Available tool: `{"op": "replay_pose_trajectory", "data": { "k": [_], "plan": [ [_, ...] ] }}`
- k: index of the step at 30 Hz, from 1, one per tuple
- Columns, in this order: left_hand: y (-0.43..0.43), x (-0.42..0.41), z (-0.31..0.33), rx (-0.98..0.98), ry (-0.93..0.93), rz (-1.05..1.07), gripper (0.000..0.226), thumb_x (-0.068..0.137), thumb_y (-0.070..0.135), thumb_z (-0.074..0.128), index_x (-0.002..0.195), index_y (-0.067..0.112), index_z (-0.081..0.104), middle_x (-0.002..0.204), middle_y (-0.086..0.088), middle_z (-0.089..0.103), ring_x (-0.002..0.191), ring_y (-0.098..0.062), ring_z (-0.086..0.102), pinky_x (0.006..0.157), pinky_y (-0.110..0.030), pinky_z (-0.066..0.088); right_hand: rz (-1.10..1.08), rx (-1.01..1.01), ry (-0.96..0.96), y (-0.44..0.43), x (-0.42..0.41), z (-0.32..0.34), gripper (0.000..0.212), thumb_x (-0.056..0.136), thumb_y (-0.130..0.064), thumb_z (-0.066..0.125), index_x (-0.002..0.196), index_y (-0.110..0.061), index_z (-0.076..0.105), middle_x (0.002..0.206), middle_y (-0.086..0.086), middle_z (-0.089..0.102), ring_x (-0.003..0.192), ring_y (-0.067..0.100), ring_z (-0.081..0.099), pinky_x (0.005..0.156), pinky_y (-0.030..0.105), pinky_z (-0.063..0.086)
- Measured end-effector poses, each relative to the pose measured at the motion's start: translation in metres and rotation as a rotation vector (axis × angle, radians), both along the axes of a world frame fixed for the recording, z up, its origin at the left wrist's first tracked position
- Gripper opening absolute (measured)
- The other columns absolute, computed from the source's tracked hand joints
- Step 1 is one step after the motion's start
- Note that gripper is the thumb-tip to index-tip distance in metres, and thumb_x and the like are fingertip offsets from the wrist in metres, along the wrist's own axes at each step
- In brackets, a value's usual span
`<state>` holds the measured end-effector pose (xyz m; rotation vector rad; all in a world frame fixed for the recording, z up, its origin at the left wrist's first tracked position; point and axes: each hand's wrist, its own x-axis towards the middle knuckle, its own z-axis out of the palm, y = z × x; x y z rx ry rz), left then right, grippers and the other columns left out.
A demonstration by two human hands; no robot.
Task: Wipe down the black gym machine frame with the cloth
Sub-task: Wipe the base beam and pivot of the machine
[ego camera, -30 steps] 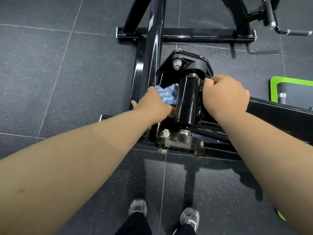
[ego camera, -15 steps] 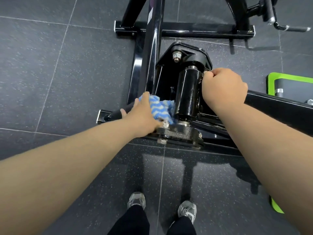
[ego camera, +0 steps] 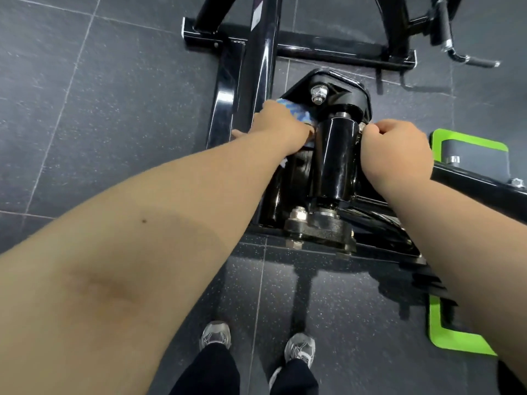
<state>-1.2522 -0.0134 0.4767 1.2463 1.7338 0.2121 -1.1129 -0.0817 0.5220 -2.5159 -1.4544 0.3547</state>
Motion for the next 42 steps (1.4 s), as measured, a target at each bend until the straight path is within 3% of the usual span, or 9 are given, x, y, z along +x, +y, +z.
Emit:
{"op": "replay_pose_trajectory", "data": {
  "k": [3,6,10,17,20,23,29,35,42],
  "plan": [
    [-0.025,-0.013,-0.001,-0.021,0.137,-0.222,0.099,0.081,0.034,0.061,0.152,0.015,-0.005,0.154,-0.01,0.03,0.121,-0.032,0.049,0.116,-0.059,0.009,-0.006,0.006,0.005,0.0,-0.001,-0.001,0.031,0.087,-0.025,0.039,0.062,-0.008,0.047,0.06,0.001,0.048,0.075,0.036,0.047,0.077,0.038,0.041],
    [-0.079,-0.042,0.005,-0.124,0.149,-0.415,0.118,0.077,0.034,0.072,0.15,0.02,-0.02,0.162,0.0,-0.004,0.149,-0.022,0.004,0.113,-0.061,-0.006,-0.006,0.012,0.008,-0.001,-0.002,-0.001,0.031,0.086,-0.024,0.039,0.062,-0.006,0.046,0.058,0.002,0.046,0.071,0.035,0.045,0.072,0.035,0.036],
    [-0.085,-0.051,0.003,-0.2,0.232,-0.503,0.12,0.077,0.042,0.072,0.15,0.011,-0.019,0.16,0.0,-0.019,0.147,-0.018,-0.015,0.114,-0.062,-0.003,-0.016,0.01,0.006,-0.001,-0.002,0.001,0.032,0.086,-0.023,0.039,0.061,-0.005,0.043,0.055,0.005,0.043,0.067,0.034,0.04,0.067,0.034,0.031],
    [-0.008,-0.01,-0.006,-0.045,0.049,-0.122,0.082,0.078,0.029,0.059,0.146,0.006,0.02,0.153,-0.01,0.024,0.146,-0.029,0.012,0.11,-0.06,0.025,-0.038,0.012,0.0,-0.002,-0.005,0.0,0.032,0.086,-0.022,0.04,0.059,-0.005,0.039,0.054,0.004,0.038,0.064,0.031,0.035,0.067,0.034,0.033],
    [-0.002,-0.002,-0.004,0.064,-0.071,0.038,0.073,0.077,0.04,0.064,0.134,0.008,0.032,0.116,-0.006,0.054,0.107,-0.027,0.055,0.105,-0.054,0.037,-0.04,0.021,0.007,-0.001,-0.004,0.0,0.032,0.086,-0.022,0.04,0.059,-0.005,0.041,0.054,0.005,0.04,0.066,0.033,0.038,0.066,0.034,0.032],
    [-0.023,-0.017,-0.008,0.028,-0.163,0.078,0.072,0.082,0.042,0.064,0.133,0.007,0.028,0.083,0.003,0.047,0.071,-0.016,0.054,0.079,-0.037,0.053,-0.033,0.016,0.017,-0.001,-0.003,0.0,0.029,0.086,-0.023,0.04,0.066,-0.005,0.051,0.056,0.004,0.043,0.07,0.035,0.042,0.067,0.034,0.033],
    [-0.083,-0.051,-0.005,0.093,0.072,-0.229,0.059,0.074,0.051,0.068,0.123,0.023,0.05,0.123,-0.006,0.046,0.118,-0.028,0.046,0.091,-0.032,0.04,-0.016,0.012,0.041,-0.003,0.001,-0.001,0.029,0.088,-0.025,0.039,0.076,-0.007,0.058,0.061,0.002,0.046,0.077,0.035,0.044,0.076,0.037,0.036],
    [-0.083,-0.054,0.012,0.344,-0.144,0.02,0.041,0.08,0.027,0.071,0.113,0.016,0.049,0.102,0.003,0.061,0.09,-0.015,0.058,0.074,-0.03,0.045,-0.024,0.294,0.051,-0.019,-0.002,0.006,0.019,0.09,-0.021,0.043,0.095,-0.022,0.061,0.097,-0.002,0.056,0.108,0.026,0.047,0.08,0.032,0.025],
    [-0.025,-0.031,0.007,0.766,0.334,-0.674,0.015,0.085,0.012,0.052,0.075,0.017,0.042,0.084,-0.003,0.05,0.088,-0.025,0.047,0.067,-0.033,0.033,0.005,0.282,0.127,-0.013,-0.025,0.003,0.027,0.079,-0.028,0.039,0.092,-0.019,0.061,0.097,0.005,0.062,0.102,0.029,0.05,0.081,0.034,0.037]
  ]
}}
